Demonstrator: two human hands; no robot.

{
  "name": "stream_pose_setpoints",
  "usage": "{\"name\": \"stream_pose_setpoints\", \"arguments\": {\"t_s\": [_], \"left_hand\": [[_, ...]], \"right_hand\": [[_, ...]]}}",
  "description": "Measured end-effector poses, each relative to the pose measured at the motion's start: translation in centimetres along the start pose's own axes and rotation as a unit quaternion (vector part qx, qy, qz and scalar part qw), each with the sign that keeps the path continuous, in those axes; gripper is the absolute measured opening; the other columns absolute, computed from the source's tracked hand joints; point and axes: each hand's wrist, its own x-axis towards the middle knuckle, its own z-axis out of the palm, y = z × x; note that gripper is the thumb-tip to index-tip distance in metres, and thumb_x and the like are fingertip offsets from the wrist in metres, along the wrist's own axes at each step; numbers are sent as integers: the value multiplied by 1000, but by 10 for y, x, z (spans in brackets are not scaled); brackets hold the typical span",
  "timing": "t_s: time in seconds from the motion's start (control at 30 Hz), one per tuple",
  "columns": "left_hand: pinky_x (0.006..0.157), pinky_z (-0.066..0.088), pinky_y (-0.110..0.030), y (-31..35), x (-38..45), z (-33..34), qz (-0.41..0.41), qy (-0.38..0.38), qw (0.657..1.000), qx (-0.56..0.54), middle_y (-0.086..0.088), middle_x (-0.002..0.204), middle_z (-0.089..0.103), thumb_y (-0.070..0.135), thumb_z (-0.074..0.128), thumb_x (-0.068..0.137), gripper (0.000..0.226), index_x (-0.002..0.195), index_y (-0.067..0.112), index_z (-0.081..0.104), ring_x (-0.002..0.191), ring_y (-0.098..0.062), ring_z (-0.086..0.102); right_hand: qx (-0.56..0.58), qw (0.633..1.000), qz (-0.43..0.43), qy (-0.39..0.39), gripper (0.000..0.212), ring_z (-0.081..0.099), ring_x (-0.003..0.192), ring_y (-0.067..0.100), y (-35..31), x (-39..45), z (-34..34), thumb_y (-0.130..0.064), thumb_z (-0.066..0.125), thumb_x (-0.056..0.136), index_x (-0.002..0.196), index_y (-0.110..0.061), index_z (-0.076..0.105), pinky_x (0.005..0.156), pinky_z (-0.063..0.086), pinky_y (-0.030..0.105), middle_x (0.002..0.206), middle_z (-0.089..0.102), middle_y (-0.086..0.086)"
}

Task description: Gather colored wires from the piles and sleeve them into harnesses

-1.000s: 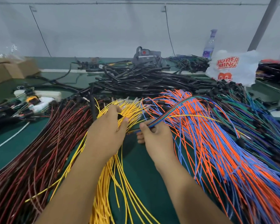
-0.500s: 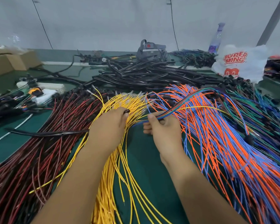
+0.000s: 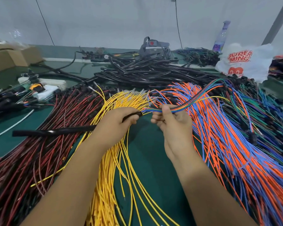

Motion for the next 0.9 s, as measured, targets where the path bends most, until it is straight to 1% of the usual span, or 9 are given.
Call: {"name": "stream_pose_setpoints", "arguments": {"t_s": [0.07,0.13,0.23,0.33,0.47,0.57,0.63,0.77,0.9], "left_hand": [[58,33,-4,1,0,0,-19,3,999,-31,28,66,59,18,56,96,14,94,28,65,66,13,51],[59,34,-6,2,-1,-1,-35,18,997,-69,28,70,61,21,56,96,13,93,29,65,67,10,52],[67,40,-15,7,-1,-5,-57,61,984,-156,15,80,63,28,64,91,10,99,28,70,73,3,54],[75,43,-10,14,-2,-5,-56,37,984,-167,16,92,69,24,76,79,31,107,33,70,84,12,57],[70,45,-7,17,-1,-6,-71,45,979,-185,21,75,71,12,76,78,25,94,30,72,73,9,60],[79,48,-18,14,-1,-9,-95,59,976,-187,10,84,73,14,77,78,19,90,28,74,82,-4,65],[79,48,-15,12,-2,-11,-98,50,978,-175,15,80,72,16,79,76,16,87,28,74,80,1,65],[67,42,-6,9,-3,-12,-84,19,985,-152,23,66,68,14,78,77,20,79,33,72,66,11,59],[72,46,-9,9,-2,-10,-86,25,981,-170,19,71,71,15,78,77,17,82,30,74,71,7,62]], "right_hand": [[-1,1000,6,-2,17,62,57,10,0,0,0,-6,49,100,86,-9,58,57,53,21,61,62,1],[-5,1000,8,-4,18,61,55,9,-1,0,1,-6,49,100,85,-8,58,56,52,20,60,60,1],[-24,1000,8,-13,17,61,55,9,0,0,3,-5,49,99,85,-10,57,55,52,21,66,58,6],[-72,996,9,-53,15,63,58,12,3,-1,5,-7,51,99,86,-9,58,56,52,21,70,63,10],[-121,990,-1,-79,20,64,57,11,4,-3,7,-9,50,99,82,-10,59,56,52,20,63,64,4],[-124,989,-4,-81,20,64,57,12,3,-4,5,-9,53,98,80,-13,60,57,53,21,59,65,0],[-125,986,9,-107,17,65,60,11,2,-4,2,-9,57,96,81,-14,63,59,54,21,62,67,0],[-182,970,26,-158,15,68,65,9,2,-6,1,-2,64,90,82,-13,69,61,52,19,69,71,0],[-168,977,14,-127,18,67,62,9,0,-8,2,2,63,89,81,-12,71,60,51,16,68,71,5]]}}
